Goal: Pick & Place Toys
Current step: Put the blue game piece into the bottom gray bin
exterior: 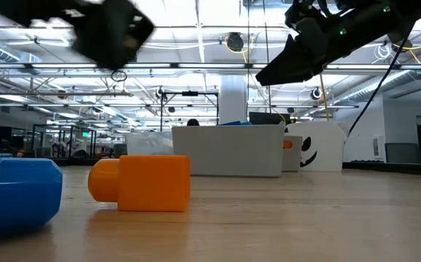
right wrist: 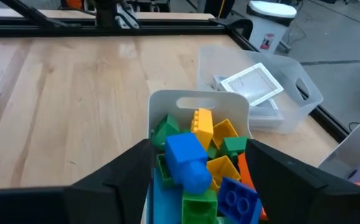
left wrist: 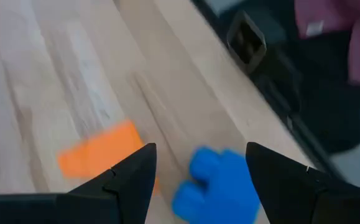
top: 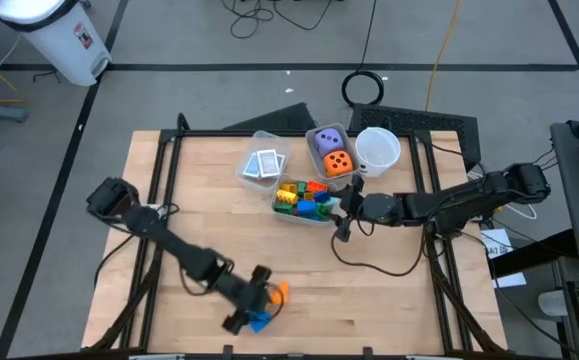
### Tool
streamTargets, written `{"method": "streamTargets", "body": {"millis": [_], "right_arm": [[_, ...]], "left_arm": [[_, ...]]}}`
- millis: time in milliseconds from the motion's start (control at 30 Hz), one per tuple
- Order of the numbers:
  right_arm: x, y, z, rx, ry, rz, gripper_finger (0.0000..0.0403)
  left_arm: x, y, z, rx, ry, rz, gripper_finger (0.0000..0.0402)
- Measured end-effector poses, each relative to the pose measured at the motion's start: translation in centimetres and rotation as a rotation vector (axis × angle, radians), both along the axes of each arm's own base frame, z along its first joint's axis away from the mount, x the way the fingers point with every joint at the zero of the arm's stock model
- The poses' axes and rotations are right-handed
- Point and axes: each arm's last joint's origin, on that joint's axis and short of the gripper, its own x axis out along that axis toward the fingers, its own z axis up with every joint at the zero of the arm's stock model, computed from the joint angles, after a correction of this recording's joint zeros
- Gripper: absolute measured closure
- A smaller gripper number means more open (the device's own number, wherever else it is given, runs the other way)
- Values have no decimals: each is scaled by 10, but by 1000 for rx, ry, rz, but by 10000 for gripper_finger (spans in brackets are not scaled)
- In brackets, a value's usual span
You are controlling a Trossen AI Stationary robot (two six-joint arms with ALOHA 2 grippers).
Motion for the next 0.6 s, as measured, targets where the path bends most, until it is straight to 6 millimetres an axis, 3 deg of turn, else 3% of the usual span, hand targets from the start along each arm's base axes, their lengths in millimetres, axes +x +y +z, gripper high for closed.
{"method": "streamTargets", "body": {"millis": [333,600], "right_arm": [[0,0,1,19,-13,-6,176],[0,0,1,18,-15,-6,177]], "left_arm": [[-41,-39,-9,102,26,63,147],[-60,-36,-31,133,57,213,147]]}}
